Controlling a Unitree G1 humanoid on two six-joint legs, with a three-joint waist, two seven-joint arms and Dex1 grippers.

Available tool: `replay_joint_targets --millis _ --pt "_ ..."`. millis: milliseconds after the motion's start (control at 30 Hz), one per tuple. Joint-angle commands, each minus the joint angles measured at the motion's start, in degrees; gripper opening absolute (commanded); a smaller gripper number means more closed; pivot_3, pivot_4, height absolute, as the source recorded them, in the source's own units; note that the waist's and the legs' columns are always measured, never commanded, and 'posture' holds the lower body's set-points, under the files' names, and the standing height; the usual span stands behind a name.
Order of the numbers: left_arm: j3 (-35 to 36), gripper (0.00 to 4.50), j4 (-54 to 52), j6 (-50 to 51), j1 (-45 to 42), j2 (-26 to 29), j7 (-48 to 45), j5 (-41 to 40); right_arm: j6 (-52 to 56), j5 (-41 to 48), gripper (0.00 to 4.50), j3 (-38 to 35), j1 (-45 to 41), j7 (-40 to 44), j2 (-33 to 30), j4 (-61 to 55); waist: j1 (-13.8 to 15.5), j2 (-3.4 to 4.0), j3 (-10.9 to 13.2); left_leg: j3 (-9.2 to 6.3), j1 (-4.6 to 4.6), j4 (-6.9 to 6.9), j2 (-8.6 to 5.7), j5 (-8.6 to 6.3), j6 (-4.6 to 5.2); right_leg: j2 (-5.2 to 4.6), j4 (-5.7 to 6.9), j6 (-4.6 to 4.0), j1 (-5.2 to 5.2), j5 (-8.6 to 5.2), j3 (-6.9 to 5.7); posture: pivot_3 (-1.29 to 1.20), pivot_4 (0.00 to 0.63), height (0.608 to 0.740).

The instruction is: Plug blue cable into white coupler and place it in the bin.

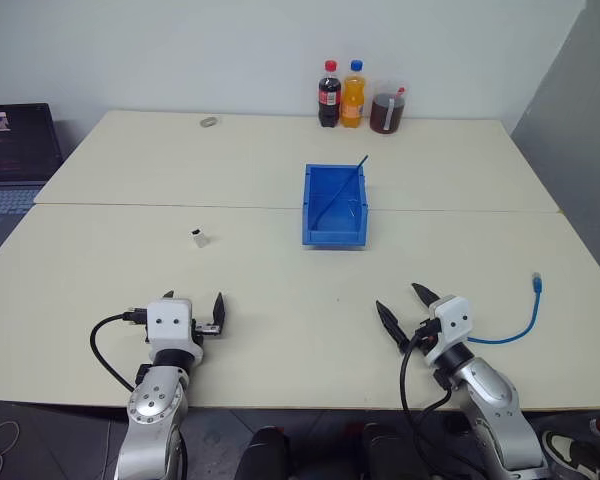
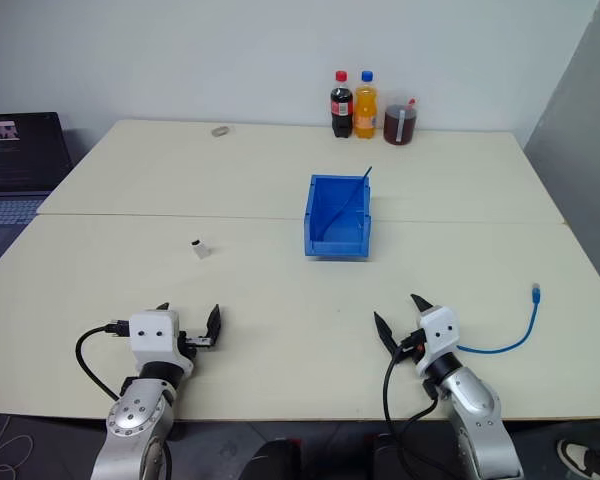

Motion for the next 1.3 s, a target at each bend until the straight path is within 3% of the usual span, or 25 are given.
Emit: replay_joint_targets --millis 33,233,333,567,733,900,1033,1300 --pt "0.3 4.5 -1.8 -1.7 -0.3 -0.1 -0.2 -0.1 -0.3 0.7 4.43 -0.3 -0.6 0.3 -0.2 -1.3 0.0 0.0 0.0 0.0 0.0 0.0 0.0 0.0 0.0 0.0 0.0 0.0 0.0 0.0 0.0 0.0 0.15 0.74" --pt "-0.7 4.5 -0.6 -2.8 0.2 0.1 -1.8 -0.2 -0.4 0.6 4.43 -0.2 -0.4 0.6 -0.6 -1.3 0.0 0.0 0.0 0.01 0.01 0.0 0.0 0.0 0.0 0.0 0.0 0.0 0.0 0.0 0.01 0.0 0.15 0.74" --pt "-0.7 4.5 -1.6 -2.8 1.5 0.2 -7.1 -5.3 -0.5 0.5 4.43 -0.2 -0.3 0.6 -0.7 -1.3 0.0 0.0 0.0 0.02 0.0 0.0 0.0 0.0 0.0 0.0 0.0 0.0 0.0 0.0 0.01 0.0 0.15 0.74" --pt "-3.6 4.5 -2.5 -5.5 4.0 4.6 -18.4 -7.9 1.3 0.3 4.43 -1.7 -1.7 -0.9 -1.4 -3.8 0.0 0.01 0.0 0.04 0.01 -0.01 0.01 0.0 0.0 0.0 0.0 -0.02 -0.01 -0.01 0.02 0.0 0.15 0.74" --pt "-6.5 4.5 -6.1 -0.6 2.5 6.4 -23.0 -11.4 4.9 1.2 4.43 -5.2 -1.3 -3.4 -2.3 -10.3 0.1 0.07 0.0 0.04 -0.01 0.0 0.0 0.0 0.0 -0.01 -0.01 -0.01 -0.01 -0.02 0.02 0.0 0.15 0.74" --pt "-10.7 4.5 -10.2 6.1 -3.7 9.2 -28.0 -14.3 7.6 -0.2 4.43 -11.3 0.8 -7.2 -3.7 -16.8 0.5 0.16 0.1 -0.01 -0.03 -0.01 0.0 0.0 0.0 0.0 -0.02 -0.03 -0.01 -0.03 -0.02 0.0 0.15 0.74" --pt "-14.9 4.5 -9.9 11.9 -14.2 12.2 -31.8 -13.7 21.5 3.4 4.43 -21.1 0.8 -12.2 -5.2 -20.7 0.5 0.25 0.1 0.0 -0.07 0.02 -0.04 0.0 0.0 0.0 0.0 0.01 -0.02 0.0 -0.02 0.0 0.15 0.74" --pt "-23.1 4.5 -9.4 22.2 -28.9 18.2 -46.9 -18.3 42.1 7.6 4.43 -31.2 -2.1 -13.9 -11.1 -15.9 -0.3 0.38 0.1 0.14 -0.08 -0.02 -0.03 0.0 0.01 0.03 0.02 -0.1 -0.08 0.02 0.07 0.0 0.15 0.74"
